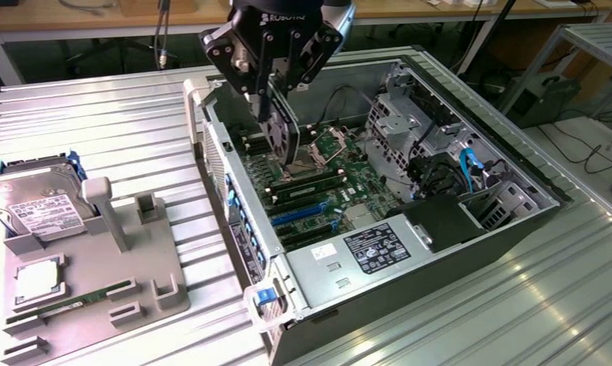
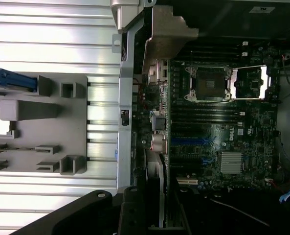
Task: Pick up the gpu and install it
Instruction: 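Pick up the gpu and move the gpu toward the slot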
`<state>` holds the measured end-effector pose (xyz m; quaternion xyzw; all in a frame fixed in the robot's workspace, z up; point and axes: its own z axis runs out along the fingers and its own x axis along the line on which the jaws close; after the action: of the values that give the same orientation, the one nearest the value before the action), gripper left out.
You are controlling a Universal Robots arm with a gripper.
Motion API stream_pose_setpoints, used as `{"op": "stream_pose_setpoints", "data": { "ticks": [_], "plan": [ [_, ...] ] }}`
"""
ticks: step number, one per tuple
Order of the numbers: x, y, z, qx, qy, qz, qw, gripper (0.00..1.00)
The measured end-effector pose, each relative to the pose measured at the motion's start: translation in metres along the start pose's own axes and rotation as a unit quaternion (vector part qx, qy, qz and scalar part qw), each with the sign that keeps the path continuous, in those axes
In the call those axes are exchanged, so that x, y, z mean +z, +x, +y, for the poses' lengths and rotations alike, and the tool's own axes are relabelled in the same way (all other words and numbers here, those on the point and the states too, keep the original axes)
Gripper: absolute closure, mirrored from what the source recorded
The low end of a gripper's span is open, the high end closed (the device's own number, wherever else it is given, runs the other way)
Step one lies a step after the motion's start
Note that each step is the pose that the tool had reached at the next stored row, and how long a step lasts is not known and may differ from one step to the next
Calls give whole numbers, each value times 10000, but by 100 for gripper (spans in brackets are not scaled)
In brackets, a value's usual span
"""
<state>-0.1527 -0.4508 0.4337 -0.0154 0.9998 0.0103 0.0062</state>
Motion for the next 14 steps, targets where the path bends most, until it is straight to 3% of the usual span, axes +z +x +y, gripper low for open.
{"op": "stream_pose_setpoints", "data": {
  "ticks": [14],
  "plan": [
    [4,-117,-3,0,0,-7,10000,73]
  ]
}}
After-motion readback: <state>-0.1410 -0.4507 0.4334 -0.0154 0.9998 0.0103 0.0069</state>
